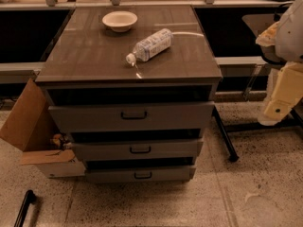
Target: Open top drawer
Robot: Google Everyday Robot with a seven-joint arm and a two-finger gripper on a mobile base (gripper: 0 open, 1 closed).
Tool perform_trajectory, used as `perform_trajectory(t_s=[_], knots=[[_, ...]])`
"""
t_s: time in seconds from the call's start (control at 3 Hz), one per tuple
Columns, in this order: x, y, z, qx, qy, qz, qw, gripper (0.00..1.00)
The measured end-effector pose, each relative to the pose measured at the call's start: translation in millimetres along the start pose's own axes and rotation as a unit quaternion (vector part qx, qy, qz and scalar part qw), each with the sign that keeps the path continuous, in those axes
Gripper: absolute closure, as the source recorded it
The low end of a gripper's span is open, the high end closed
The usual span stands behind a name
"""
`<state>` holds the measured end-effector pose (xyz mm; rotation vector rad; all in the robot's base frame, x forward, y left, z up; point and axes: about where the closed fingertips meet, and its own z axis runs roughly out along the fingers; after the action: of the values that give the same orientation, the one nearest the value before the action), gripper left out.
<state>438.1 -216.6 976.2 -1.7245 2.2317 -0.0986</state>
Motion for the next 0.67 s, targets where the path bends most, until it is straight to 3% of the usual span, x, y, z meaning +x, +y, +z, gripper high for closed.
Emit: perform_trajectory(t_s=[0.33,0.67], knots=[[0,0,0,0.0,0.0,0.0,1.0,0.0],[-1,5,19,-0.014,-0.025,-0.013,0.9995,0.0]])
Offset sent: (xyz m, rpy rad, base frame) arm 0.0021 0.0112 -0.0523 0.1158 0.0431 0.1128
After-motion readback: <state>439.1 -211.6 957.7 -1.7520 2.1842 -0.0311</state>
